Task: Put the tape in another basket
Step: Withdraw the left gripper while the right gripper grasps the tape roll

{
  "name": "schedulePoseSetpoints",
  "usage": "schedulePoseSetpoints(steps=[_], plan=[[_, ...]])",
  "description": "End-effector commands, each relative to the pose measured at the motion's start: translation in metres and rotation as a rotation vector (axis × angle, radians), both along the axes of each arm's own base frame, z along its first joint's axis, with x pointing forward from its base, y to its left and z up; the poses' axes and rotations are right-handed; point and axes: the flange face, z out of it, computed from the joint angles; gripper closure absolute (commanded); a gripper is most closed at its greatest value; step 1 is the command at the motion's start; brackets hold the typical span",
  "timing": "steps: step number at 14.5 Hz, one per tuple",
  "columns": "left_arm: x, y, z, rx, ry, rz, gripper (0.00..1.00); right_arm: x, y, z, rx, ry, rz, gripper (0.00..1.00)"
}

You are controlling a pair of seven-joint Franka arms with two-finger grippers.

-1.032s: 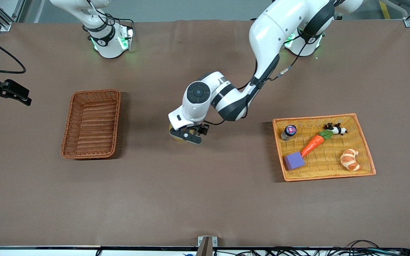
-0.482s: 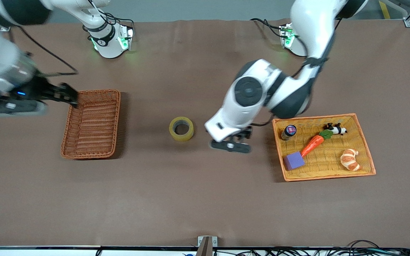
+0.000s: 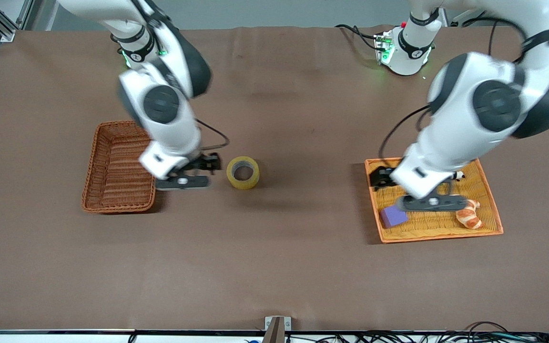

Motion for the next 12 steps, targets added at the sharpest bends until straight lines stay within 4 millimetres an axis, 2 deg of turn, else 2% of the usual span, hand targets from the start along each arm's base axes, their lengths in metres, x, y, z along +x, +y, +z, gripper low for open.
schedulePoseSetpoints(steps=[1,2,4,6,8,10,11,12], plan=[[-0.018,0.017,0.013,0.016,0.006,-0.016,0.00,-0.013,0.018,-0.057,-0.045,0.007,0.047,0.00],[-0.021,0.021,0.021,0.020,0.001,-0.011,0.00,-0.018,0.020,-0.070,-0.054,0.010,0.061,0.00],[-0.022,0.050,0.037,0.027,0.005,0.008,0.00,-0.028,0.018,-0.093,-0.039,0.004,0.081,0.00],[-0.029,0.059,0.050,0.032,0.011,0.011,0.00,-0.041,0.013,-0.122,-0.008,-0.022,0.109,0.00],[-0.031,0.069,0.059,0.028,-0.002,0.027,0.00,-0.047,0.014,-0.134,0.030,-0.048,0.125,0.00],[-0.033,0.089,0.073,0.025,-0.022,0.055,0.00,-0.050,0.017,-0.152,0.034,-0.046,0.142,0.00],[-0.035,0.094,0.073,0.027,-0.020,0.035,0.00,-0.052,0.018,-0.154,0.037,-0.048,0.147,0.00],[-0.040,0.109,0.077,0.034,-0.023,0.021,0.00,-0.053,0.017,-0.160,0.036,-0.043,0.146,0.00]])
